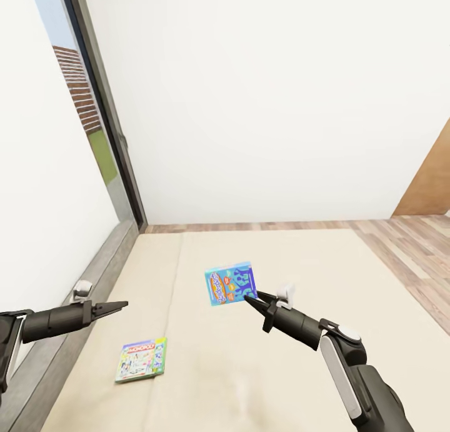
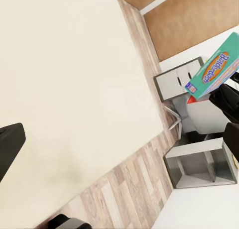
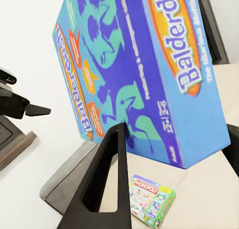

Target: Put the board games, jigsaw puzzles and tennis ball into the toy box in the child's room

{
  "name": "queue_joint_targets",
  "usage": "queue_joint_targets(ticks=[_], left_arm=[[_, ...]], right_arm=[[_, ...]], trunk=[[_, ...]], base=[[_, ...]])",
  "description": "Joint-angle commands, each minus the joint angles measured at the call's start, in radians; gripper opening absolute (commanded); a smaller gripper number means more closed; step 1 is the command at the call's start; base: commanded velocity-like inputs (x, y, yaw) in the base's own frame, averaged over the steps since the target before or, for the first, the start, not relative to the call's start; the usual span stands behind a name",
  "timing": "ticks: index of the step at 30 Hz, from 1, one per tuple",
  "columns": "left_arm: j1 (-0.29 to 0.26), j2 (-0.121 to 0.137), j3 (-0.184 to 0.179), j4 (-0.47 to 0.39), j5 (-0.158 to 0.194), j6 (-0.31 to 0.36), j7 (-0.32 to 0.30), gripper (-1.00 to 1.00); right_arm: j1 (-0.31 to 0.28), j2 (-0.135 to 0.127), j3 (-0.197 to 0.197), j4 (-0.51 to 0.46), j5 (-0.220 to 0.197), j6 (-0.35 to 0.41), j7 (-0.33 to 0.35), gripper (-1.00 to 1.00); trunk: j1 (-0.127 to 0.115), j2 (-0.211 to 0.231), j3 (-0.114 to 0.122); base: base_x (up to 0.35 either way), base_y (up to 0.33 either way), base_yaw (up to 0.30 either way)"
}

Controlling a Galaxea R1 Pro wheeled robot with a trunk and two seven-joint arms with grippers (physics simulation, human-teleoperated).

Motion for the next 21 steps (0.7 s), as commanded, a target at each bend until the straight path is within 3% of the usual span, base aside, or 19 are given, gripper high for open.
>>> queue_joint_targets(ticks=[1,21], left_arm=[[-0.001,0.0,0.001,-0.001,-0.011,0.01,-0.009,1.0],[0.004,-0.001,0.003,-0.003,-0.009,0.009,-0.009,1.0]], right_arm=[[-0.001,-0.001,0.001,0.0,-0.008,0.008,-0.001,-1.0],[-0.001,0.001,0.001,0.0,-0.001,0.007,-0.002,-1.0]], trunk=[[-0.003,0.005,0.003],[-0.011,0.019,0.043]], base=[[0.0,0.0,0.0],[0.0,0.0,0.0]])
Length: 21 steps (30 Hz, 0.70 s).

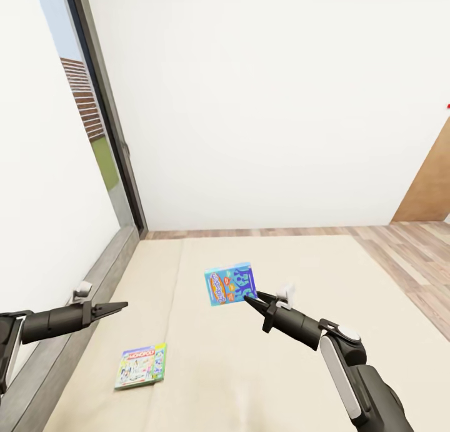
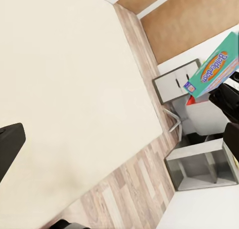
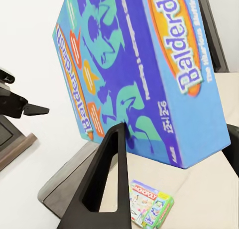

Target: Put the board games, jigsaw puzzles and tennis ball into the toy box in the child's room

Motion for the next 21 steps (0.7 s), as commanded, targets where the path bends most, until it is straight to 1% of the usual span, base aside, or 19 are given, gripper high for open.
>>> queue_joint_targets(ticks=[1,6,8,11,15,16,17,21], left_arm=[[0.0,-0.002,0.002,-0.001,-0.011,0.009,-0.009,1.0],[0.0,-0.003,0.003,-0.001,-0.01,0.008,-0.009,1.0],[0.0,-0.003,0.003,-0.001,-0.01,0.008,-0.009,1.0],[0.0,-0.003,0.003,-0.001,-0.01,0.008,-0.009,1.0],[0.0,-0.003,0.003,-0.001,-0.01,0.008,-0.009,1.0],[0.0,-0.004,0.001,-0.001,-0.01,0.008,-0.009,1.0],[0.0,-0.004,0.0,-0.001,-0.01,0.008,-0.009,1.0],[0.0,-0.004,-0.002,-0.001,-0.01,0.008,-0.009,1.0]], right_arm=[[-0.001,-0.001,0.001,0.0,-0.006,0.009,-0.001,-1.0],[-0.001,0.0,0.0,0.0,-0.005,0.01,-0.003,-1.0],[-0.001,0.0,-0.001,0.0,-0.006,0.01,-0.004,-1.0],[-0.001,0.001,-0.002,0.0,-0.006,0.01,-0.006,-1.0],[-0.001,0.002,0.0,-0.001,-0.005,0.013,-0.051,-1.0],[-0.001,0.002,0.001,-0.001,-0.005,0.016,-0.077,-1.0],[-0.001,0.002,0.001,-0.001,-0.006,0.015,-0.088,-1.0],[-0.001,0.001,0.002,-0.001,-0.007,0.015,-0.104,-1.0]], trunk=[[0.001,-0.002,0.0],[0.001,-0.002,0.003],[0.001,-0.002,0.003],[0.001,-0.002,0.004],[0.001,-0.002,0.004],[0.001,-0.002,0.004],[0.001,-0.002,0.004],[0.001,-0.002,0.004]], base=[[0.0,0.0,0.0],[0.0,-0.014,0.0],[0.0,-0.16,0.0],[0.0,-0.246,0.0],[0.0,-0.297,0.0],[0.0,-0.301,0.0],[0.0,-0.302,0.0],[0.0,-0.302,0.0]])
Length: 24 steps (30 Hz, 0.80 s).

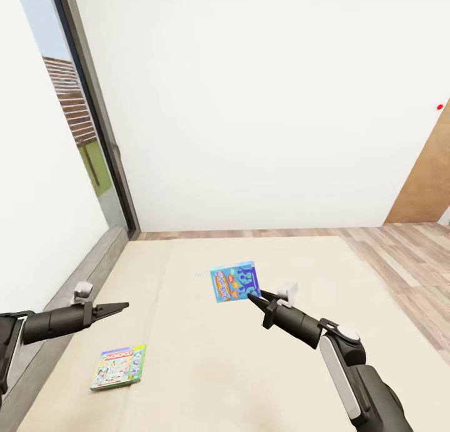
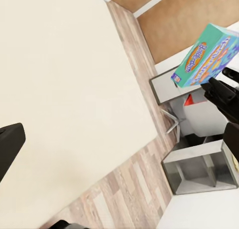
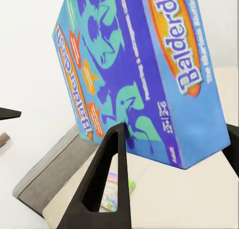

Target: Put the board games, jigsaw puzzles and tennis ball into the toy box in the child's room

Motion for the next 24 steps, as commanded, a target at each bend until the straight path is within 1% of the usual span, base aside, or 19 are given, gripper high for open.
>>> queue_joint_targets(ticks=[1,24], left_arm=[[-0.001,0.0,0.001,-0.001,-0.011,0.01,-0.009,1.0],[-0.001,-0.001,0.001,-0.001,-0.011,0.01,-0.009,1.0]], right_arm=[[-0.001,-0.001,0.0,0.0,-0.012,0.01,-0.003,-1.0],[-0.001,-0.001,0.001,-0.002,-0.013,0.014,-0.005,-1.0]], trunk=[[0.001,-0.002,-0.002],[0.001,-0.002,-0.002]], base=[[0.0,-0.303,0.0],[0.0,-0.303,0.0]])
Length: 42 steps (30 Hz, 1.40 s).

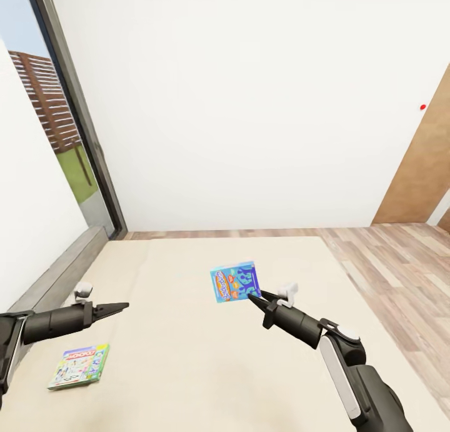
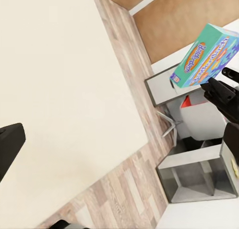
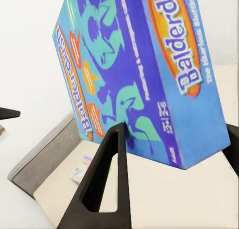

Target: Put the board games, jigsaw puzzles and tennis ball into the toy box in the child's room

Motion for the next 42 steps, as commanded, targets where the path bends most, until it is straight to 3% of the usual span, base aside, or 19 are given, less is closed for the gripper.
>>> queue_joint_targets(ticks=[1,23,42], left_arm=[[-0.001,0.0,0.001,-0.002,-0.01,0.01,-0.009,1.0],[-0.001,-0.001,-0.013,0.0,-0.012,0.008,-0.009,1.0],[-0.001,-0.001,-0.019,0.001,-0.012,-0.008,-0.009,1.0]], right_arm=[[-0.001,-0.001,0.001,0.0,-0.013,0.009,-0.001,-1.0],[-0.001,-0.002,0.001,-0.007,-0.014,0.007,-0.001,-1.0],[-0.001,-0.003,-0.002,-0.004,-0.022,0.005,0.003,-1.0]], trunk=[[0.001,-0.002,-0.002],[0.001,-0.002,-0.002],[0.001,-0.002,0.015]], base=[[0.0,-0.303,0.0],[0.0,-0.304,0.002],[0.0,-0.304,0.114]])
